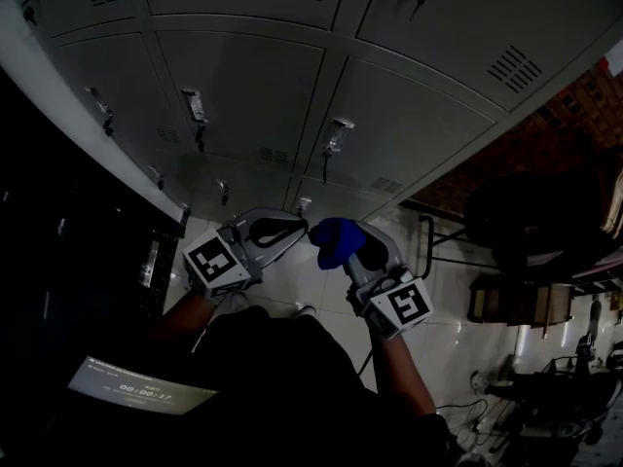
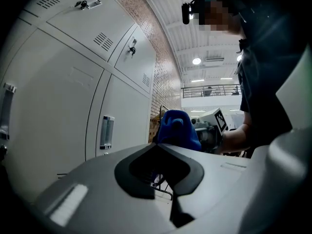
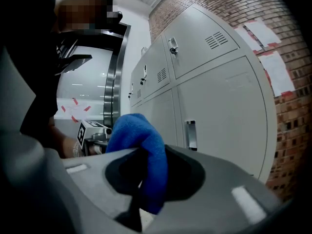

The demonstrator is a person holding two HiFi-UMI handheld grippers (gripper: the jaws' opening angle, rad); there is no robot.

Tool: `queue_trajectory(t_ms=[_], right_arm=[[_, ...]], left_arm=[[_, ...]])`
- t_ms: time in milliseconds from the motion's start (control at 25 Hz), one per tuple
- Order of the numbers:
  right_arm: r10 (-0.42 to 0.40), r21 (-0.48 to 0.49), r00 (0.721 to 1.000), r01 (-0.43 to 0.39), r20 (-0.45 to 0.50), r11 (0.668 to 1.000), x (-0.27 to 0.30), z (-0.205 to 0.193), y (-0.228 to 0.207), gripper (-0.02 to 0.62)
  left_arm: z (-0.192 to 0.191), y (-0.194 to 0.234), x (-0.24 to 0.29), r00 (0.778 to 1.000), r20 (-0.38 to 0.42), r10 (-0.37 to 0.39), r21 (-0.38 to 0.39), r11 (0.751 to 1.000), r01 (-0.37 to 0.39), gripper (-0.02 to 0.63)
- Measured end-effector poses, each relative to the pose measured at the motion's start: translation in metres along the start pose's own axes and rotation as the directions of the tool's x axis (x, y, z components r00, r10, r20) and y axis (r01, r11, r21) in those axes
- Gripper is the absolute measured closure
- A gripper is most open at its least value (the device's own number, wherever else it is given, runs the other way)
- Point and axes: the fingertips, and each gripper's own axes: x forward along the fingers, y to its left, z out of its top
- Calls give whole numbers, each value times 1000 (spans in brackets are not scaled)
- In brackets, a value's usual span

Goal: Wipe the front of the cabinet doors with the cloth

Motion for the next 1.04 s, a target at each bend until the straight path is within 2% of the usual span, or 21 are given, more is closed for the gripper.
queue_trajectory(t_ms=[480, 1040], right_arm=[[2, -27, 1000, -3, -24, 1000, 5, -3, 11, 523], [-4, 19, 1000, 4, -27, 1000, -2, -14, 13, 523]], left_arm=[[-1, -5, -10, 1000, 2, -10, -26, 1000, 10, 603], [-7, -14, -13, 1000, 2, -4, -44, 999, 4, 603]])
